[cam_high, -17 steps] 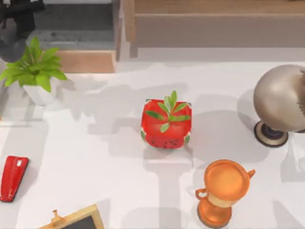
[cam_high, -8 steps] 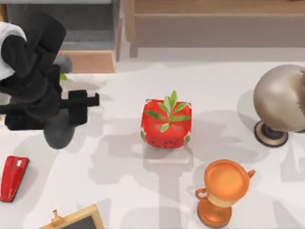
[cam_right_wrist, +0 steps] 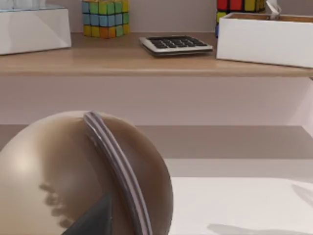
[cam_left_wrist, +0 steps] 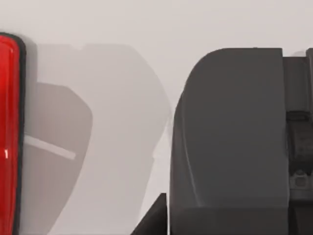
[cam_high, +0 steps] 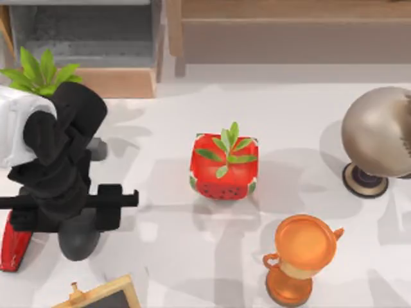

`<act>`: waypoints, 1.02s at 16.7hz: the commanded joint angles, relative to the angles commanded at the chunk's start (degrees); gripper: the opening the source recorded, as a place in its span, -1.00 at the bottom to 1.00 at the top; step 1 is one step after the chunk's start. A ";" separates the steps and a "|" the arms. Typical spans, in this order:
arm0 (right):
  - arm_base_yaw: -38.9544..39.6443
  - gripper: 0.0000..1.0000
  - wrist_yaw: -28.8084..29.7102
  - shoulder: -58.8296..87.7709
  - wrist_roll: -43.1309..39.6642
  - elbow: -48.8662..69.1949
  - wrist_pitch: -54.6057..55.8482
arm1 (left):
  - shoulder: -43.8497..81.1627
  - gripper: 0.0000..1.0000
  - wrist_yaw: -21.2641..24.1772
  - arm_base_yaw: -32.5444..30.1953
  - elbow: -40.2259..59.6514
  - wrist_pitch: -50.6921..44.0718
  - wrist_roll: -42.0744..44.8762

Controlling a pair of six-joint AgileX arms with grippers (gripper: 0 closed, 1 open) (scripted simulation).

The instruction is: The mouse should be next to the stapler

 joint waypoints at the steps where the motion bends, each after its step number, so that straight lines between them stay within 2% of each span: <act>1: 0.00 1.00 0.00 0.00 0.00 0.00 0.00 | 0.00 -1.00 0.00 0.00 0.00 0.00 0.00; 17: 0.00 1.00 0.00 0.00 0.00 0.00 0.00 | -0.67 -1.00 -0.14 0.15 0.55 2.60 0.15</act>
